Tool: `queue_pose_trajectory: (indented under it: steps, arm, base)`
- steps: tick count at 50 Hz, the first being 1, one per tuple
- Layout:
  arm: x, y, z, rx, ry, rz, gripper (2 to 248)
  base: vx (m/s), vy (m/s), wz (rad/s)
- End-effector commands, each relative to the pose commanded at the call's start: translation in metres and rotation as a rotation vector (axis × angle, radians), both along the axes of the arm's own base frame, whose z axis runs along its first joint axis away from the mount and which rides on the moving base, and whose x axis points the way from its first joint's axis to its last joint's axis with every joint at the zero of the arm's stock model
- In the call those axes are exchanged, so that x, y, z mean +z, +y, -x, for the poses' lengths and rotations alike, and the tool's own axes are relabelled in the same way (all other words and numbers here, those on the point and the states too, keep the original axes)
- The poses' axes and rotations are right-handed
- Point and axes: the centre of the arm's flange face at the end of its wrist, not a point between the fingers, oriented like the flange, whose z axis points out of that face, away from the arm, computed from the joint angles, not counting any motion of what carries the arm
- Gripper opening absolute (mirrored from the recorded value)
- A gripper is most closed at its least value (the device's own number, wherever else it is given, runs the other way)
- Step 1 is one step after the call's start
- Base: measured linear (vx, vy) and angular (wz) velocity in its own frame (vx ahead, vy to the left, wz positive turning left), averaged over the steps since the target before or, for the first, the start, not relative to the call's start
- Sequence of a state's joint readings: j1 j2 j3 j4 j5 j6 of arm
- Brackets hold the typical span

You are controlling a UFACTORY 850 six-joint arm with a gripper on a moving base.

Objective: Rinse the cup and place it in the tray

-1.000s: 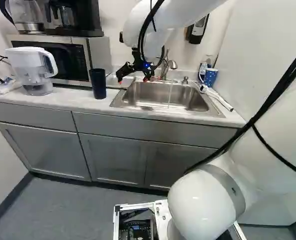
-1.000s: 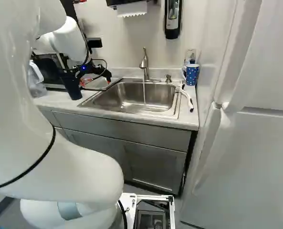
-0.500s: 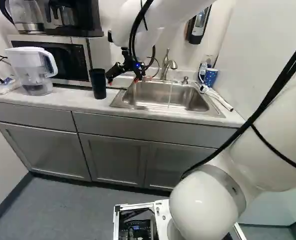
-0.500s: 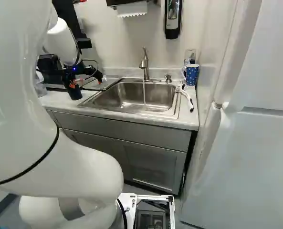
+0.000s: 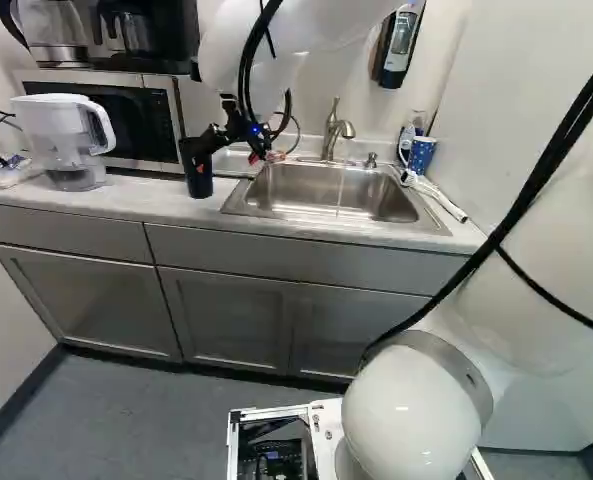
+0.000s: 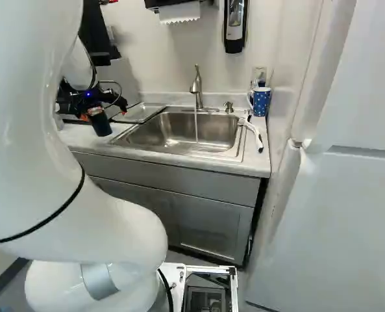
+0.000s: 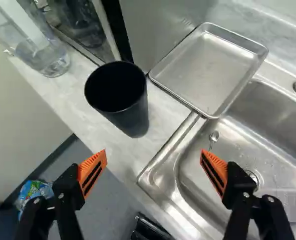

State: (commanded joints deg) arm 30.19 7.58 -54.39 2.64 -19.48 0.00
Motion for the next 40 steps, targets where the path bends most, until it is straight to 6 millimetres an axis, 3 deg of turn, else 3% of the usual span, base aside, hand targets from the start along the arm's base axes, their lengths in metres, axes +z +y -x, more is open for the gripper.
queue_pose_trajectory:
  steps: [13,40]
  arm:
    - [-0.002,0.021,-0.001,0.037,-0.017,-0.009,247]
    - [-0.028,0.036,-0.001,0.061,-0.04,-0.022,247]
  base:
    - [0.0,0.0,0.0]
    - [0.0,0.0,0.0]
